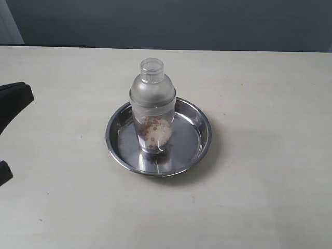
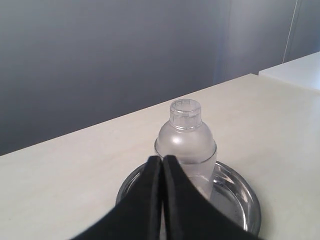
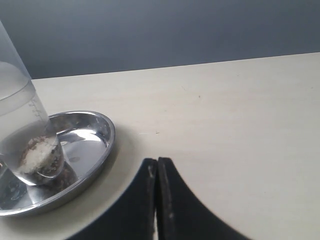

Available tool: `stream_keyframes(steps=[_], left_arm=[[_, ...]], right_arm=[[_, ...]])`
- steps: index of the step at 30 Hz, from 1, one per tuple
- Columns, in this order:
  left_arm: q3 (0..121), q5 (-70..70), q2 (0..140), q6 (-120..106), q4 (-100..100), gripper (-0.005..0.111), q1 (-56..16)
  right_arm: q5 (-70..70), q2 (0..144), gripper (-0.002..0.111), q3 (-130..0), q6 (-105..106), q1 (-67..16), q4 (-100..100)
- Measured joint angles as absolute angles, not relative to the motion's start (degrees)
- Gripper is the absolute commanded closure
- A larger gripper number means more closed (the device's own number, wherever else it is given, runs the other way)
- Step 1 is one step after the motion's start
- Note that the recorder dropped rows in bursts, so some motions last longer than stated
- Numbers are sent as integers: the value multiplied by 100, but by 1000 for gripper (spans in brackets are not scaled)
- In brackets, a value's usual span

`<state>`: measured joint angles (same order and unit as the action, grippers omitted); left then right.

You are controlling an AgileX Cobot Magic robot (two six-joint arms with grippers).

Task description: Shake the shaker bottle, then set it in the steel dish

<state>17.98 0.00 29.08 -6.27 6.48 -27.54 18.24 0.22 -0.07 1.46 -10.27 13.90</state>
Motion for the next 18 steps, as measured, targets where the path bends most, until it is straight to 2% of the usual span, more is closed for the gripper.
stream_keyframes(steps=[11, 18], left_arm=[[1798, -127, 2758, -649, -300, 106, -2726], [1798, 547, 1918, -493, 210, 106, -1866]], right_arm=[[1824, 22, 109, -7, 146, -1027, 1390], [1824, 22, 109, -7, 146, -1027, 1390]])
